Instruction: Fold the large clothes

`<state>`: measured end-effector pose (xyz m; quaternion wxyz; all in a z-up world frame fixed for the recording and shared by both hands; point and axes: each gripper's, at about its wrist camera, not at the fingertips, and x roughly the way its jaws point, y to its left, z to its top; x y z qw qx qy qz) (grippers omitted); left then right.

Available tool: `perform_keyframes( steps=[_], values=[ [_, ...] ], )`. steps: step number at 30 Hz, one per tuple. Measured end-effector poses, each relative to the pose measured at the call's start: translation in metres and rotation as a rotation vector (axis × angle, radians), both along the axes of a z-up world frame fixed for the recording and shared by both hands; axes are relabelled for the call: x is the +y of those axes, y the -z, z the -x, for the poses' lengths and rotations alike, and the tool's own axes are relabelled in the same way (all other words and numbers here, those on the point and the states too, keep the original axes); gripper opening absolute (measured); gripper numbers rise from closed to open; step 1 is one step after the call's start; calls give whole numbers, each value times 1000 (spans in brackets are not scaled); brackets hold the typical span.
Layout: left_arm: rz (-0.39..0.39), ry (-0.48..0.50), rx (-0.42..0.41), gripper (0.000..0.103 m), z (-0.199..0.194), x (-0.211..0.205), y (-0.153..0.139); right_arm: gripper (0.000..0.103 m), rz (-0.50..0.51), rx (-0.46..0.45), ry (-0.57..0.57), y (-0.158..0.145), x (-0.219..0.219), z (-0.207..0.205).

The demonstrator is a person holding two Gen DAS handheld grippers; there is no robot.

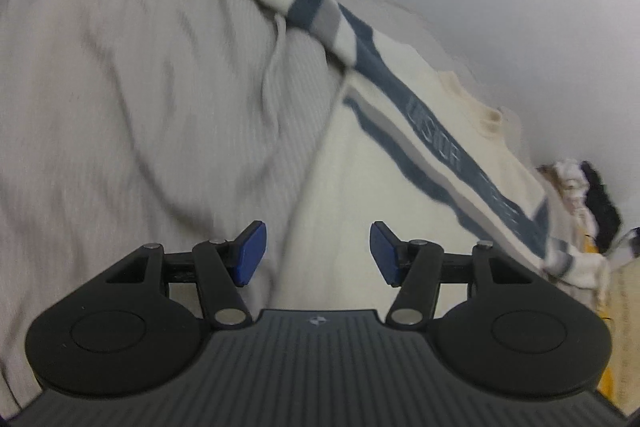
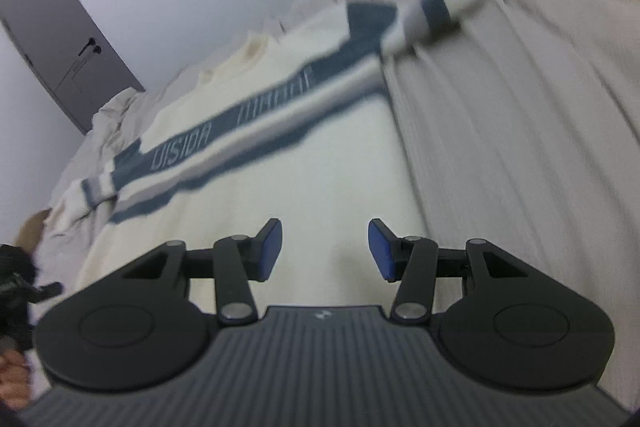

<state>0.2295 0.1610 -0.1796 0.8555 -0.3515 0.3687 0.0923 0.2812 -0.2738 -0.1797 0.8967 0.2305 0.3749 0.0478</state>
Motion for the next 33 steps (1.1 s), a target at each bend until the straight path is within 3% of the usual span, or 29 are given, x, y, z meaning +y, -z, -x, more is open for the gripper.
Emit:
perform_keyframes(
  steps=[2,4,8,14,19,23,25,28,29,30,31,33],
  values=[
    [38,15,18,63,13,-6,9,69,-35,49,2,5,-4,12],
    [39,17,26,63,24,-9,12,72,-83,81,22,10,-12,20],
    [20,19,24,63,33,-13,13,72,-135,144,74,20,-18,23],
    [41,54,45,63,32,-18,24,71,-106,237,125,39,-22,15],
    [96,62,41,64,28,-10,32,72,-233,304,118,57,-23,9],
    [144,101,35,64,29,-11,36,71,-346,273,53,56,-12,15],
    [136,123,47,64,29,-15,36,67,-327,241,36,48,-8,17],
    [105,154,57,63,29,-23,35,42,-291,248,42,46,-8,22],
    [92,162,65,61,29,-26,35,29,-269,259,50,47,-8,22],
    [73,170,76,51,29,-28,34,21,-247,267,59,47,-8,24],
    [48,170,90,30,28,-31,35,19,-237,266,63,47,-10,24],
    [25,183,121,17,27,-35,37,13,-222,245,61,43,-13,25]
  ],
)
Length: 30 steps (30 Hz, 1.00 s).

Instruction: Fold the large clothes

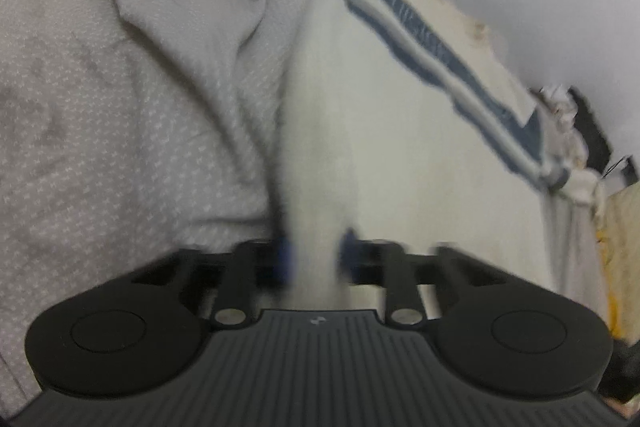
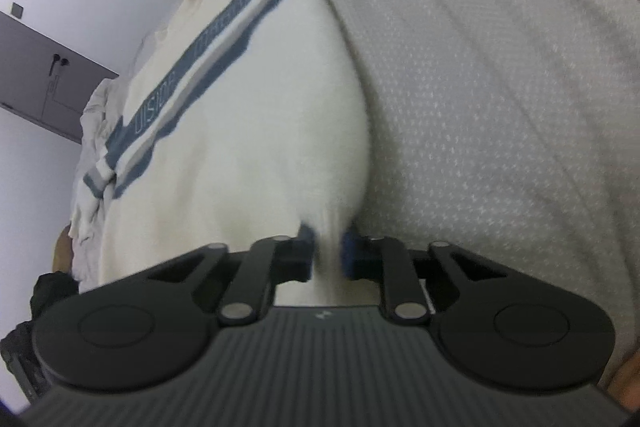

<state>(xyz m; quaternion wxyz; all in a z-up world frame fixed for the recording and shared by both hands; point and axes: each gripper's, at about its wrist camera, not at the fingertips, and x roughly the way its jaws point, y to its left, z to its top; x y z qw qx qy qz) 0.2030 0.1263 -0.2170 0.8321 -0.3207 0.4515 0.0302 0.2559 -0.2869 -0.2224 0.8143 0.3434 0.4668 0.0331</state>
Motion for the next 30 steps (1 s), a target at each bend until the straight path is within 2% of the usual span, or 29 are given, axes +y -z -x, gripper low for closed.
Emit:
perform_keyframes(
  steps=[3,8,15,19,22,25,26,27,28,29,30],
  values=[
    [-10,-14,-32,14,6,3,-7,10,37,-45,-15,-12,1,5],
    [42,-49,-92,12,23,17,-27,9,87,-156,-41,-46,-4,14],
    [21,-19,-66,11,38,17,-60,8,175,-215,-108,-85,-4,24],
    [-33,10,-2,11,42,11,-73,9,230,-184,-133,-90,-2,30],
    [-56,30,31,12,42,7,-71,10,258,-115,-141,-77,-1,28],
    [-77,22,45,14,39,5,-70,12,255,-41,-103,-62,-6,20],
    [-86,19,51,16,38,4,-70,12,244,-29,-84,-60,-11,18],
    [-92,11,62,27,37,4,-71,14,228,-26,-74,-61,-15,17],
    [-94,-2,62,45,39,5,-72,18,217,-25,-70,-63,-18,15],
    [-102,-14,54,55,41,6,-75,27,215,-29,-65,-65,-20,14],
    [-125,-23,42,64,42,6,-80,41,216,-38,-58,-69,-23,13]
  ],
)
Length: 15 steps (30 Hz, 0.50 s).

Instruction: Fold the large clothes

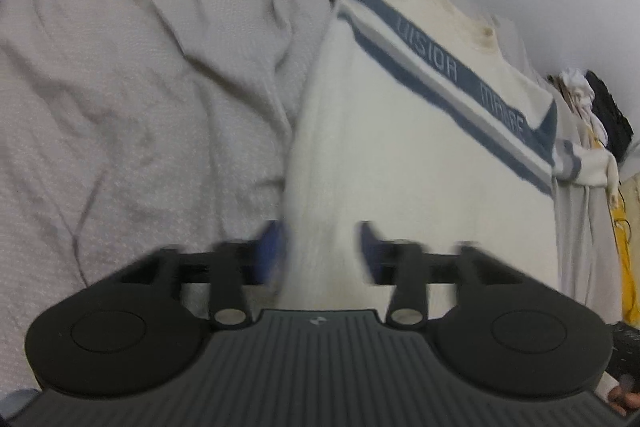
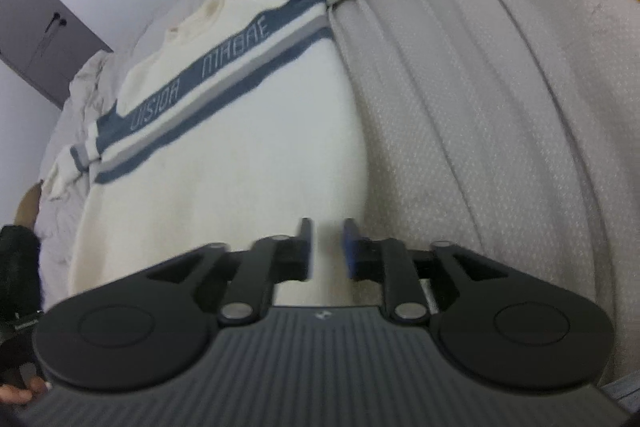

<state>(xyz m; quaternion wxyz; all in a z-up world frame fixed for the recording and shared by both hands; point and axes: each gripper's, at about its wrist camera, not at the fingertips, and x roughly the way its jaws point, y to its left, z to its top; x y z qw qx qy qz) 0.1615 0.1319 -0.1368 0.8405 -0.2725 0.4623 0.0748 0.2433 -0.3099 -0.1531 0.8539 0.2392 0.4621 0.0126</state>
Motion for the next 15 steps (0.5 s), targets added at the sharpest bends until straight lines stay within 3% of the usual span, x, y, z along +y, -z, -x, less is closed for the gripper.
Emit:
perform_keyframes(
  steps=[2,3,9,13,15],
  values=[
    [-43,1,-29,64,0,-3,-10,63,2,-39,3,-8,-6,-2],
    [-59,5,-50,64,0,-6,-17,65,1,-66,4,-13,-9,-4],
    [-108,83,-176,68,-18,-47,-46,65,-52,-178,25,-26,-38,-36],
    [-138,142,-234,69,-40,-88,-43,65,-161,-193,82,-21,-69,-73],
    [-146,158,-251,69,-53,-106,-33,65,-154,-232,93,-20,-79,-90]
  ],
)
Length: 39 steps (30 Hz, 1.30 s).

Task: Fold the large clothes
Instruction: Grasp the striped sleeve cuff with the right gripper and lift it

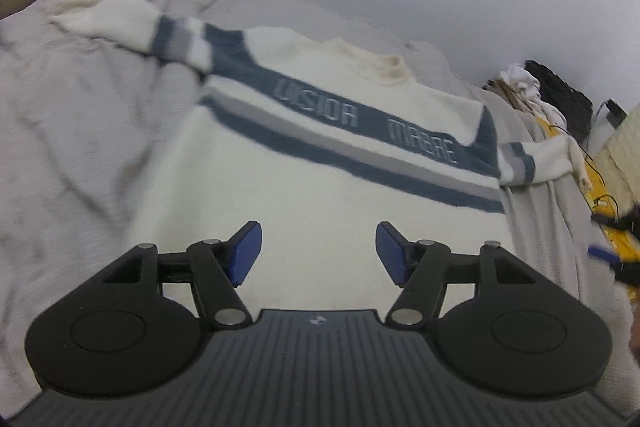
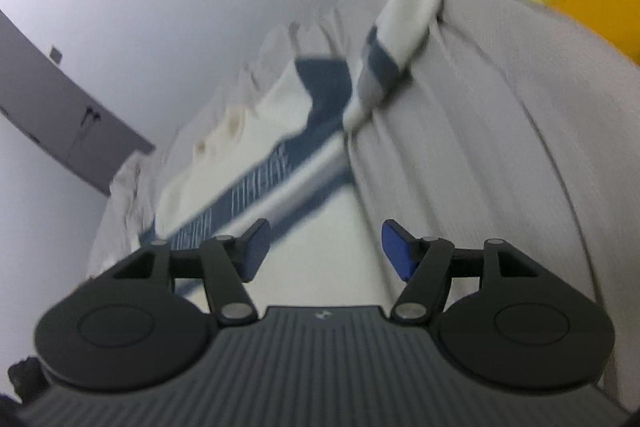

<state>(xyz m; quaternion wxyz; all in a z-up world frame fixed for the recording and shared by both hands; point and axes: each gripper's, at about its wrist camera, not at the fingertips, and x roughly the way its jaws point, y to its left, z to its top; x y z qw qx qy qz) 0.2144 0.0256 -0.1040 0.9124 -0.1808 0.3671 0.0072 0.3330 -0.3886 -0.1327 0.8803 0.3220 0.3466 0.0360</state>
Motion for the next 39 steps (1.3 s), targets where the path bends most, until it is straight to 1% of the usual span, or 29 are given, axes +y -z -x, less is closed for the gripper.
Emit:
perform_keyframes(
  steps=[2,4,7,10,13,19,20,21,22,23,24,25,27,30,33,37,39],
  values=[
    [-7,12,-16,69,-13,-12,15,65,22,-41,28,2,-10,-18],
    [-20,18,-21,69,-26,-23,33,65,20,-68,58,9,-23,-38],
    [-45,19,-15,69,-44,-28,61,65,22,-83,112,28,-39,-70],
    [-63,18,-9,69,-59,-25,82,64,60,-103,136,50,-50,-104],
    [-62,16,-13,69,-71,-20,96,62,80,-132,145,73,-55,-139],
    [-139,31,-68,70,-94,-30,109,59,119,-198,156,106,-58,-202],
    [-158,34,-73,70,-98,-33,111,57,135,-213,163,110,-60,-213],
    [-178,36,-77,70,-102,-36,113,51,151,-228,181,112,-61,-221],
    [-190,40,-84,70,-104,-38,114,47,170,-246,212,113,-63,-229],
    [-198,42,-91,70,-107,-39,117,39,186,-266,245,113,-67,-237],
    [-202,43,-94,70,-109,-39,119,33,198,-288,277,112,-69,-242],
    [-200,42,-95,71,-111,-39,120,31,212,-311,308,110,-72,-248],
    [-184,38,-97,71,-114,-36,122,29,251,-352,373,101,-80,-259],
    [-164,36,-100,71,-114,-33,122,28,284,-383,472,87,-101,-277],
    [-147,34,-103,71,-112,-31,121,22,301,-410,558,68,-125,-286],
    [-138,27,-103,71,-111,-28,121,19,380,-447,571,45,-140,-289],
    [-140,25,-102,71,-111,-29,121,16,407,-467,597,32,-151,-285]
  ],
)
